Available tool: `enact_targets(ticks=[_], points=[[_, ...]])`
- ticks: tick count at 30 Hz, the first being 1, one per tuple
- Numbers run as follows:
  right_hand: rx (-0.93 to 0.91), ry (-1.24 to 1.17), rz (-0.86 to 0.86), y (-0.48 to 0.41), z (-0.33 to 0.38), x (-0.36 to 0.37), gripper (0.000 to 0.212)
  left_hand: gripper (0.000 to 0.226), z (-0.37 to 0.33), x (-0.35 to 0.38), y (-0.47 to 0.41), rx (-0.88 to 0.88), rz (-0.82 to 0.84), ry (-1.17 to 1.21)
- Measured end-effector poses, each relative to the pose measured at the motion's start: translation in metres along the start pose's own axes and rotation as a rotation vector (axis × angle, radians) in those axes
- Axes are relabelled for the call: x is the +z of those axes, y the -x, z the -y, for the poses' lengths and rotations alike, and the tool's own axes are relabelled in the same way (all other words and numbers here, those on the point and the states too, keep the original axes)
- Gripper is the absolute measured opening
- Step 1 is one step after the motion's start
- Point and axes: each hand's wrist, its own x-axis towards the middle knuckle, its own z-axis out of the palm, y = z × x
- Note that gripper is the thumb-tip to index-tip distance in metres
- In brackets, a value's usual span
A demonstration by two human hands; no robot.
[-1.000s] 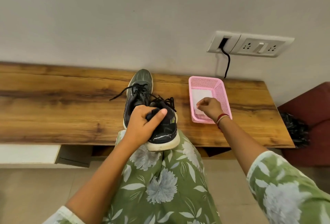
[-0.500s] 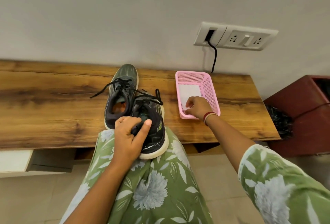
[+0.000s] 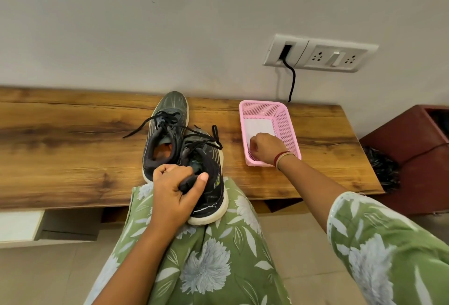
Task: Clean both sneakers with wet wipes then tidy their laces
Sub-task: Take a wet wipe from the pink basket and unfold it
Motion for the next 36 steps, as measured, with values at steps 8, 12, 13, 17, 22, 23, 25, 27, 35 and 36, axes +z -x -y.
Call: enact_targets(ticks=[8,12,13,17,22,23,25,27,35,36], points=[[0.415,-1.025,-0.208,0.006,-0.019,-0.006,0.014,0.051,0.0,-0.01,-0.001,-0.007,0.112,-0.051],[0.446,-1.143,-0.189,0.009,-0.027,-0.01,0.018,0.061,-0.005,-0.016,-0.007,0.03,0.181,-0.05],[0.442,-1.156,-0.178,0.01,-0.028,-0.01,0.016,0.061,-0.006,-0.017,-0.008,0.048,0.195,-0.049],[0.4,-1.154,-0.091,0.011,-0.033,-0.009,0.008,0.062,-0.013,-0.025,-0.02,0.079,0.174,-0.079],[0.391,-1.171,-0.02,0.011,-0.034,-0.012,0.006,0.037,-0.051,-0.026,-0.074,0.026,0.067,-0.074],[0.381,-1.172,-0.04,0.011,-0.035,-0.014,0.008,0.033,-0.06,-0.02,-0.088,-0.006,0.111,-0.038],[0.373,-1.2,-0.104,0.011,-0.036,-0.018,0.012,0.028,-0.075,-0.004,-0.113,-0.069,0.22,0.024],[0.392,-1.343,-0.175,0.014,-0.036,-0.027,0.013,0.024,-0.082,0.017,-0.132,-0.087,0.3,0.005],[0.317,-1.841,-0.388,0.053,-0.022,-0.085,0.015,0.023,-0.087,0.079,-0.135,-0.207,0.516,-0.012],[0.31,-1.848,-0.392,0.06,-0.017,-0.089,0.014,0.029,-0.089,0.083,-0.134,-0.226,0.537,0.002]])
